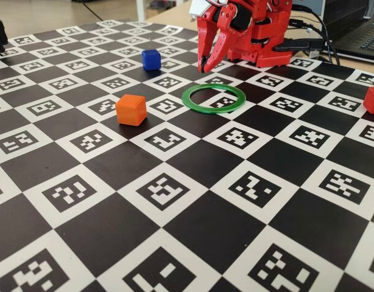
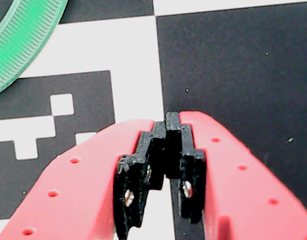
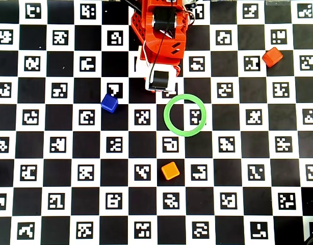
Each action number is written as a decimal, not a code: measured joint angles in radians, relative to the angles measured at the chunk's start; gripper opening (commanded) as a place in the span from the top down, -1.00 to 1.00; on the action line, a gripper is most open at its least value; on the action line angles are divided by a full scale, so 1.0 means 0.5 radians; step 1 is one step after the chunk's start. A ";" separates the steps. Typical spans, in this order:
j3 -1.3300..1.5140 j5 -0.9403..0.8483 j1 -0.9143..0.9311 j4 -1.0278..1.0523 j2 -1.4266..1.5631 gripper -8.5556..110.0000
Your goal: Grab the red cube then put it in the green circle then put the blue cube on top and finally the orange cube on top
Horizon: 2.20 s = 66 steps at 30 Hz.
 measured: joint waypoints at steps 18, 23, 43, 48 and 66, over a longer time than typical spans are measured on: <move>0.000 0.000 0.000 0.000 0.000 0.95; 0.000 0.000 -0.006 0.000 0.000 0.95; -0.457 0.604 -0.252 0.126 -0.414 0.95; -1.111 1.055 -0.414 0.365 -0.884 0.95; -2.829 2.589 -1.405 0.874 -2.160 0.41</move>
